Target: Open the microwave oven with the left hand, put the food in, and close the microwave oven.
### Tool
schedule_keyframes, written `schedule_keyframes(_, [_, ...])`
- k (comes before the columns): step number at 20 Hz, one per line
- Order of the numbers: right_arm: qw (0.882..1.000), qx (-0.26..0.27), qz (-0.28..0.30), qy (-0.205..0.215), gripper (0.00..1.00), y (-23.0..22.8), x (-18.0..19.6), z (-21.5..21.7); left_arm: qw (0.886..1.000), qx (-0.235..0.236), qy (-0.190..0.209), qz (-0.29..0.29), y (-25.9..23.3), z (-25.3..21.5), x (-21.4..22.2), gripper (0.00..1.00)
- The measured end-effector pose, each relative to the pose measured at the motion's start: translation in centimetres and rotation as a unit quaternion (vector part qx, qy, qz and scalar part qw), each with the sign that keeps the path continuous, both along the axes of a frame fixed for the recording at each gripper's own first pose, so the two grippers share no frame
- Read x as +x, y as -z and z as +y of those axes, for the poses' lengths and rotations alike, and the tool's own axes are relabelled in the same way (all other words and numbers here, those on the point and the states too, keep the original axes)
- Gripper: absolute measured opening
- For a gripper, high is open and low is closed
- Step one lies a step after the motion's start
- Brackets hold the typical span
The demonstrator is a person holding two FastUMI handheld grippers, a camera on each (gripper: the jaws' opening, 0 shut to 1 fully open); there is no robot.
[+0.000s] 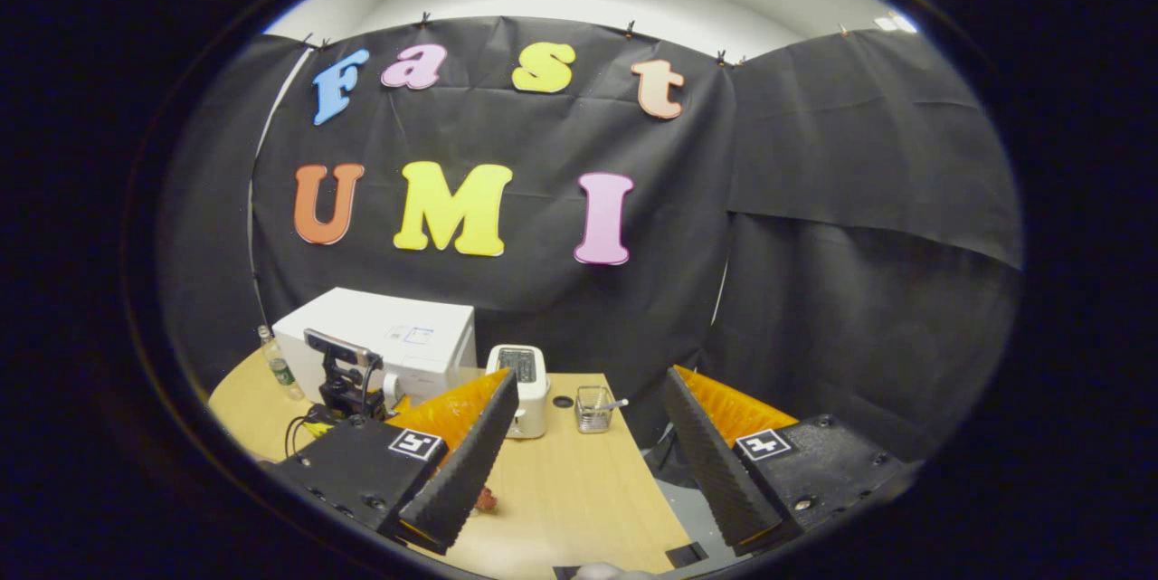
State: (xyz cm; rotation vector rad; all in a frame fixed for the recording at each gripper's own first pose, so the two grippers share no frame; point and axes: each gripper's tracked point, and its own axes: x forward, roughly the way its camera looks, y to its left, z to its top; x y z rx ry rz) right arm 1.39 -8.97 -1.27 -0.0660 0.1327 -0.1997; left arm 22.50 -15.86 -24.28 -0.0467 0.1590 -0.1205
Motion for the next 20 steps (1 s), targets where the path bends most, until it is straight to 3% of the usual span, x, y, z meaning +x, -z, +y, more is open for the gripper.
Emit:
schedule_keyframes(1, [1.000,0.000,0.001,0.000,1.00,0.0,0.2,0.0,1.000,-0.007,0.010,0.006,0.2,-0.5,0.0,0.59])
schedule_keyframes(3, [1.000,0.002,0.004,-0.002,0.96,0.0,0.5,0.1,0.999,0.003,0.018,0.028,1.5,-0.6,0.2,0.43])
schedule_keyframes(4, [1.000,0.003,0.004,-0.002,1.00,0.0,0.6,0.2,1.000,0.012,0.017,0.021,1.2,-0.4,0.2,0.27])
schedule_keyframes(7, [1.000,0.002,0.007,-0.004,0.96,0.1,0.9,0.4,1.000,0.017,0.012,0.020,1.0,-0.1,0.1,0.17])
schedule_keyframes(9, [1.000,0.003,0.012,-0.005,1.00,0.2,0.9,0.7,1.000,0.012,0.010,0.022,1.1,-0.1,0.0,0.13])
schedule_keyframes(11, [1.000,0.001,0.011,-0.009,0.96,0.0,1.0,0.8,1.000,0.012,0.009,0.024,1.2,-0.1,-0.1,0.14])
schedule_keyframes(12, [1.000,-0.002,0.010,-0.011,1.00,0.0,1.0,0.9,1.000,0.012,0.010,0.024,1.1,-0.1,-0.2,0.14])
schedule_keyframes(15, [1.000,-0.006,0.008,-0.022,1.00,-0.4,1.1,1.6,0.999,0.014,0.020,0.028,1.2,-0.1,-0.4,0.13])
schedule_keyframes(16, [1.000,-0.006,0.007,-0.025,0.96,-0.4,1.1,1.7,0.999,0.011,0.026,0.034,1.3,-0.1,-0.9,0.14])
schedule_keyframes(17, [1.000,-0.009,0.005,-0.026,1.00,-0.5,1.2,1.9,0.999,0.010,0.030,0.027,1.2,0.1,-2.0,0.13])
schedule_keyframes(20, [0.999,-0.016,-0.001,-0.046,1.00,-0.5,1.5,3.1,0.998,0.030,0.052,0.013,1.5,1.4,-6.3,0.14])
